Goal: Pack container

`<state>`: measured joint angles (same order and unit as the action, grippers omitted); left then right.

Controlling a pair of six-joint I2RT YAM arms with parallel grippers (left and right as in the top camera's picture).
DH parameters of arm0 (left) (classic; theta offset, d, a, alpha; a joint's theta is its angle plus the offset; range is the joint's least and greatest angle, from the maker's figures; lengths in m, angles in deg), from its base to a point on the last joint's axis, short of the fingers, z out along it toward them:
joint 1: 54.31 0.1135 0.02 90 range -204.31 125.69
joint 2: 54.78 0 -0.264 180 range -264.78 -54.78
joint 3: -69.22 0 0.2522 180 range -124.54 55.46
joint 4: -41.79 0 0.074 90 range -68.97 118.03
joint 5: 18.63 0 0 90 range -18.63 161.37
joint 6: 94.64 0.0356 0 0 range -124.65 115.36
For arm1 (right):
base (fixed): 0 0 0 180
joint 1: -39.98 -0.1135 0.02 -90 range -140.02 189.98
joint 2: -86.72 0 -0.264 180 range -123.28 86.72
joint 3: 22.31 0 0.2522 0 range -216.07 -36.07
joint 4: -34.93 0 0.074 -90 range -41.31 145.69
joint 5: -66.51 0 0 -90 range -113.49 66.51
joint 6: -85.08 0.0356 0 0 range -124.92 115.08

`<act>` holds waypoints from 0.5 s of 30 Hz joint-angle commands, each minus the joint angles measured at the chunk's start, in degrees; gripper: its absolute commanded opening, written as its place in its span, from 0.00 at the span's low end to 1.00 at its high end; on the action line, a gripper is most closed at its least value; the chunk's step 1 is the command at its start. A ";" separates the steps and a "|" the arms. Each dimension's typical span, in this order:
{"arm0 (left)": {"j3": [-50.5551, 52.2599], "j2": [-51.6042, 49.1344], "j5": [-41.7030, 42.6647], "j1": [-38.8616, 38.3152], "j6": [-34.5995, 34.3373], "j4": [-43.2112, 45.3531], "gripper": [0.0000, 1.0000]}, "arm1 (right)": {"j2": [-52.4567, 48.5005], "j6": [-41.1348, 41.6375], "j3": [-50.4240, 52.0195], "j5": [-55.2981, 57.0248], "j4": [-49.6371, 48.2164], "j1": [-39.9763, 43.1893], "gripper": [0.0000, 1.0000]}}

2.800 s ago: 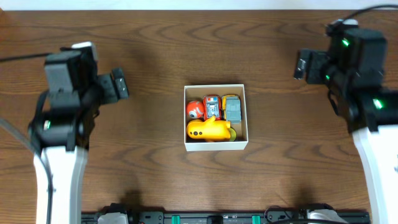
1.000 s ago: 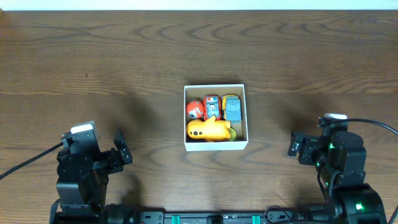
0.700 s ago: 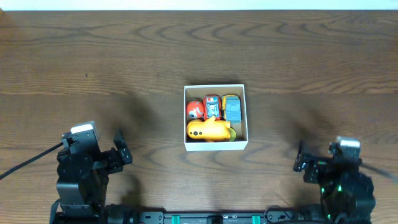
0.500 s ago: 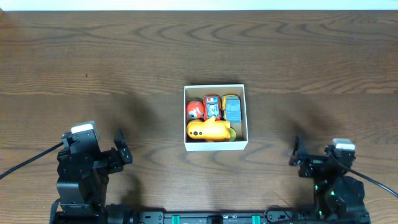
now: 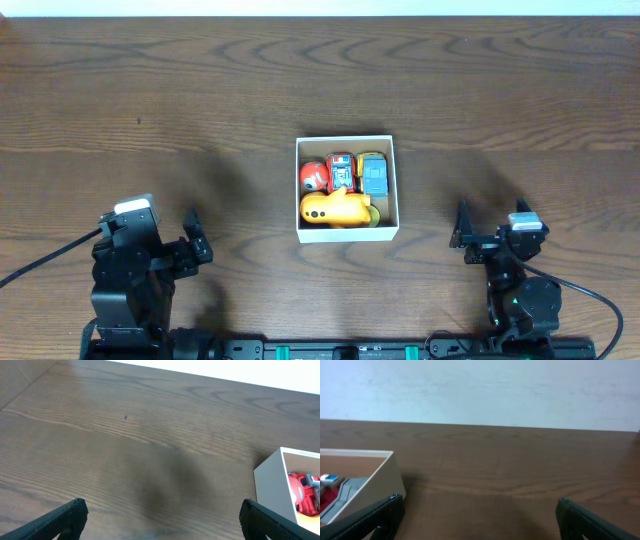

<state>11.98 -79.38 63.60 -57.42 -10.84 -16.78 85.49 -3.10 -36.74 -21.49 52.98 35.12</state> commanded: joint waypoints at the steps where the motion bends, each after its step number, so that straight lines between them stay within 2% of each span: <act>1: 0.48 0.04 -0.63 -0.24 -0.11 0.04 0.98 | 0.37 -2.71 0.37 -1.90 -0.04 -0.46 0.99; 15: 0.48 0.04 -0.63 -0.22 -0.11 0.02 0.98 | 0.37 -2.73 0.35 -1.86 -0.04 -0.46 0.99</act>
<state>11.98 -79.38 63.62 -57.42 -10.84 -16.78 85.49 -4.80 -36.72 -22.69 52.96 35.14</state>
